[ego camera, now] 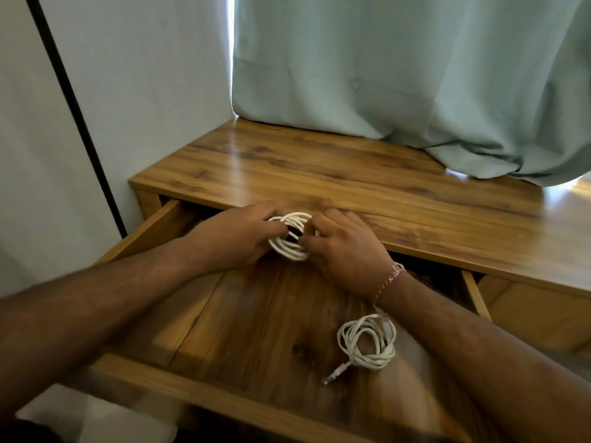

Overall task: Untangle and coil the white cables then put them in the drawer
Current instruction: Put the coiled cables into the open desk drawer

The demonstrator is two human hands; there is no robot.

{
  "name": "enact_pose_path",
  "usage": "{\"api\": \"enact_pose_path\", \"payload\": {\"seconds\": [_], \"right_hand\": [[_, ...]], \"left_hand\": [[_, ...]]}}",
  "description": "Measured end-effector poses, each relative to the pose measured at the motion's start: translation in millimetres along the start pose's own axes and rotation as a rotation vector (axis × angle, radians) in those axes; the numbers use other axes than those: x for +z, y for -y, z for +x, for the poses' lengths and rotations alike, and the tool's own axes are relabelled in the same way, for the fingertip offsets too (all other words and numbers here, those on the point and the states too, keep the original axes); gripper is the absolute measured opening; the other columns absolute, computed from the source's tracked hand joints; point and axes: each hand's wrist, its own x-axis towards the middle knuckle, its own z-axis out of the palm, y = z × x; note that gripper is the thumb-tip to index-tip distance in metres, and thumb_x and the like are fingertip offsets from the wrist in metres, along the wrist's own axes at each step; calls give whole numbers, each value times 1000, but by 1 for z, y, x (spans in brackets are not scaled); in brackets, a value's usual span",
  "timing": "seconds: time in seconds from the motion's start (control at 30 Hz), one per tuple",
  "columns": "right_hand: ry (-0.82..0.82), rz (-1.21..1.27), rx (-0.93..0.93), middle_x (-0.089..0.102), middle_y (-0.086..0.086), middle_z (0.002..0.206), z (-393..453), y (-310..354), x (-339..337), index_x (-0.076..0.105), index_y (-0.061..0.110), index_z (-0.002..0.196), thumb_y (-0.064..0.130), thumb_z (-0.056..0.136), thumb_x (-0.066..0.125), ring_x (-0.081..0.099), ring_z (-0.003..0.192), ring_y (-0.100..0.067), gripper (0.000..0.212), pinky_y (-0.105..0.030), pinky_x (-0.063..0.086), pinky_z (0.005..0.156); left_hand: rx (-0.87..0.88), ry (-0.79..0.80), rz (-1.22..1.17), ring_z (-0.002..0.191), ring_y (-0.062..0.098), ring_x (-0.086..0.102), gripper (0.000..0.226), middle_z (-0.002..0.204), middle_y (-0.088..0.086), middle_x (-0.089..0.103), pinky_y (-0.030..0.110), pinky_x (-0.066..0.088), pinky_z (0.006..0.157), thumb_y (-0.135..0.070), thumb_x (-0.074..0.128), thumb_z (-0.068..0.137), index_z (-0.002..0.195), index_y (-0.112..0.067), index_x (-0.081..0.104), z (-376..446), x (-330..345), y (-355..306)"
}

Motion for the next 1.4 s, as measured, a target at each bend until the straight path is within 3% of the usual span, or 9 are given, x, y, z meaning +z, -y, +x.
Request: {"api": "enact_pose_path", "payload": {"seconds": [0.27, 0.4, 0.53, 0.7, 0.83, 0.97, 1.03, 1.2, 1.4], "right_hand": [[278, 127, -68, 62, -6, 99, -16, 44, 30, 73, 16, 105, 27, 91, 69, 63, 86, -29, 18, -38, 54, 57], [405, 185, -14, 58, -7, 131, -12, 52, 36, 64, 18, 132, 27, 100, 58, 62, 109, -33, 34, -45, 57, 79], [452, 244, -13, 55, -2, 135, -14, 46, 24, 58, 22, 133, 32, 92, 66, 56, 122, -25, 43, -41, 54, 93], [337, 324, 16, 61, 1, 117, -16, 42, 3, 60, 22, 126, 37, 94, 61, 60, 108, -20, 35, -37, 54, 85], [264, 392, -14, 63, 2, 100, -18, 45, -9, 65, 20, 110, 33, 93, 63, 61, 92, -17, 22, -30, 48, 73], [256, 382, 2, 64, 2, 100, -18, 47, -11, 66, 18, 109, 33, 89, 64, 62, 93, -18, 25, -30, 46, 73], [269, 408, 15, 65, 4, 102, -18, 48, -10, 67, 20, 112, 36, 88, 60, 63, 95, -17, 29, -33, 51, 76], [254, 409, 12, 65, 6, 102, -18, 50, -6, 66, 24, 112, 38, 91, 61, 63, 94, -16, 26, -40, 56, 77], [244, 423, 17, 65, 5, 100, -16, 49, -9, 67, 22, 108, 42, 90, 53, 64, 93, -18, 31, -42, 56, 75]], "left_hand": [[5, 339, 100, 113, 18, 59, 35, 132, -3, 52, 37, 54, 91, -30, 56, 97, 132, -27, 57, -24, 30, -8], [-6, 464, 155, 130, 20, 52, 53, 144, -4, 47, 41, 50, 105, -29, 59, 93, 144, -32, 46, -26, 39, -4], [-33, 348, 61, 139, 12, 45, 67, 153, -10, 44, 39, 43, 115, -37, 58, 98, 156, -42, 25, -28, 31, 0], [-2, 252, 33, 128, 4, 47, 43, 141, -15, 51, 30, 46, 108, -38, 57, 99, 141, -38, 48, -21, 12, -2], [48, 312, -96, 93, -1, 54, 14, 101, -19, 58, 27, 53, 84, -28, 63, 93, 104, -36, 65, -22, -6, -9], [29, 623, -659, 75, 3, 61, 1, 83, -17, 64, 18, 47, 67, -25, 72, 94, 94, -26, 71, -24, -35, -29], [48, 835, -811, 71, 4, 58, 21, 81, -10, 64, 20, 47, 66, -36, 82, 84, 96, -21, 72, -22, -44, -40], [43, 1100, -676, 67, 13, 51, 50, 81, 2, 60, 27, 44, 61, -35, 96, 64, 104, -19, 69, -20, -48, -69], [103, 828, -418, 64, 4, 52, 25, 70, -13, 54, 17, 41, 59, -30, 86, 80, 85, -28, 62, -16, -47, -76]]}}
